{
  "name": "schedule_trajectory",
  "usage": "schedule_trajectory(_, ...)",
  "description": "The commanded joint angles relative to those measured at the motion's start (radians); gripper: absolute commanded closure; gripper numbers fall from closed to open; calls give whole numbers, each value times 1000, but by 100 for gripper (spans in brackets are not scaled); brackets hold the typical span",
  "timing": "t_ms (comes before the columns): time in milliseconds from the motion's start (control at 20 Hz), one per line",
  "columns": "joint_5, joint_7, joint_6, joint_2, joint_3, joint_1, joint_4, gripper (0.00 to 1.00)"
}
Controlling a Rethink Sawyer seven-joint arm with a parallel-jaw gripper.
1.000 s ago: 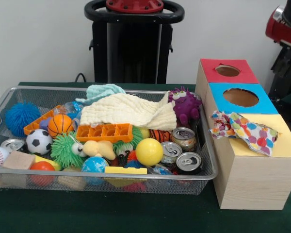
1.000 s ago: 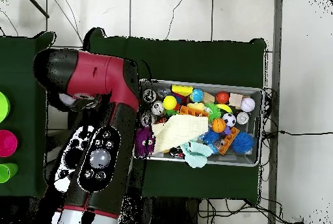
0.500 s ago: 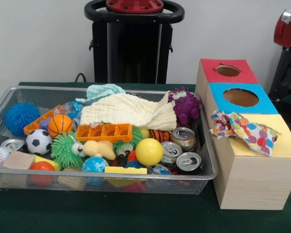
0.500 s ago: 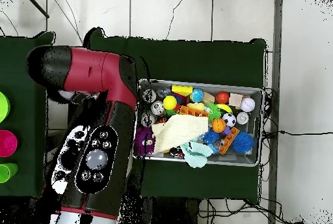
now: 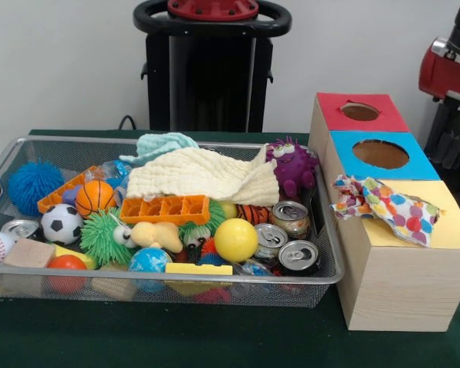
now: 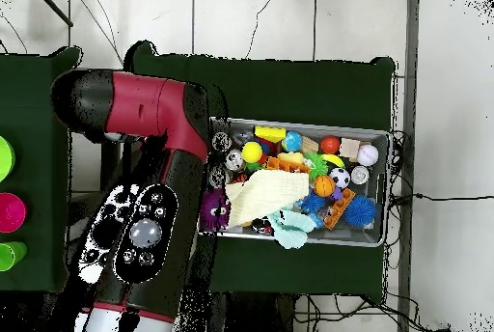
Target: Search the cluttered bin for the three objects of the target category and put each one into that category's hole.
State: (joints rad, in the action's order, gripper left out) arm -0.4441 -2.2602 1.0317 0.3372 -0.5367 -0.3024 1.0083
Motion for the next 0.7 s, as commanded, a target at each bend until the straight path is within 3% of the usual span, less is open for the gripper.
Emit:
schedule_trajectory(50,32,-233,-23,-48,14,31,-24,100)
schedule_trajectory(450,24,-223,-59,-78,15,48,-47,100)
schedule_trajectory(700,18,-199,-153,-123,48,74,-44,100)
